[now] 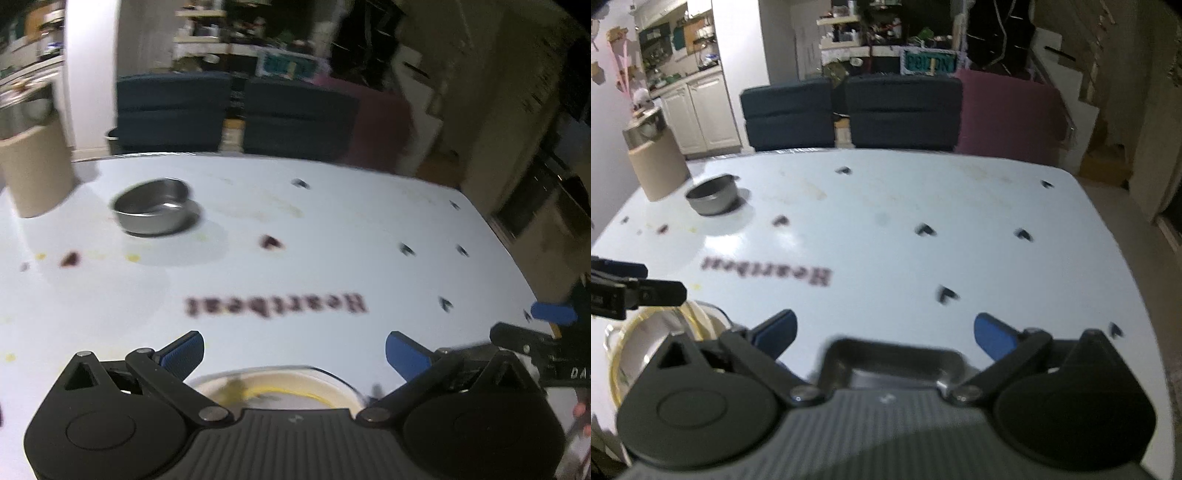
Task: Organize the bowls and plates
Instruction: 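Move both grippers to the rim of the small round steel bowl, then close both grippers on the round steel bowl rim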
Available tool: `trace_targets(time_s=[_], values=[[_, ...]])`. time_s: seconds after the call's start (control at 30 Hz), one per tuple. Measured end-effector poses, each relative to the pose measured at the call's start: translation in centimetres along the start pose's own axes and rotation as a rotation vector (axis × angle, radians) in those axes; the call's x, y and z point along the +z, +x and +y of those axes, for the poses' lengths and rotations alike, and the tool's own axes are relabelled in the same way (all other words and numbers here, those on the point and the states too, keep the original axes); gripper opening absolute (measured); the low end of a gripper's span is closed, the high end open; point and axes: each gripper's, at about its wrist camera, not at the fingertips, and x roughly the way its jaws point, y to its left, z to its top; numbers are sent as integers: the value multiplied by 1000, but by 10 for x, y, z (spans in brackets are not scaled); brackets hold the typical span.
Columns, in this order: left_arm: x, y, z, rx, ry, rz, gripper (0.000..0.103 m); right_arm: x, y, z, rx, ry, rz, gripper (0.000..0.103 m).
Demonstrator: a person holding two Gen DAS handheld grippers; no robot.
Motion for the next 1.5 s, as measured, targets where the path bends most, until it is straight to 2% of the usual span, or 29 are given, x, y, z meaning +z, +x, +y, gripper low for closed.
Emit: trace_targets(time_s=[0.33, 0.43, 0.53, 0.6, 0.7, 0.77, 0.8, 0.93, 0.97, 1.13, 1.27, 1.4, 1.5], values=[[23, -6, 92, 82, -164, -61, 103, 35, 39, 69, 111, 1, -41, 103], [29, -1, 117, 109, -224, -77, 103, 45, 51, 82, 119, 4, -50, 103], [36, 7, 139, 100, -261, -91, 103, 56, 64, 91, 97, 0, -55, 102], [41, 13, 151, 108, -279, -109, 103, 65, 72, 98, 90, -19, -72, 98], [50, 28, 167, 91, -321, -117, 98, 82, 90, 106, 108, -8, -77, 89], [57, 39, 175, 88, -354, -124, 88, 95, 106, 111, 133, 18, -63, 83], [62, 45, 179, 88, -367, -126, 87, 102, 113, 114, 145, 32, -55, 79], [73, 67, 194, 71, -411, -140, 70, 125, 144, 129, 216, 73, -23, 60], [76, 72, 198, 67, -430, -143, 64, 130, 153, 134, 229, 82, -16, 59], [86, 95, 208, 63, -474, -140, 51, 146, 187, 159, 262, 113, 17, 56], [91, 110, 212, 67, -466, -141, 47, 151, 210, 176, 271, 111, 36, 56], [91, 124, 215, 110, -436, -104, 45, 152, 227, 183, 273, 130, 57, 49], [93, 128, 219, 97, -471, -118, 44, 152, 237, 184, 271, 141, 60, 47]])
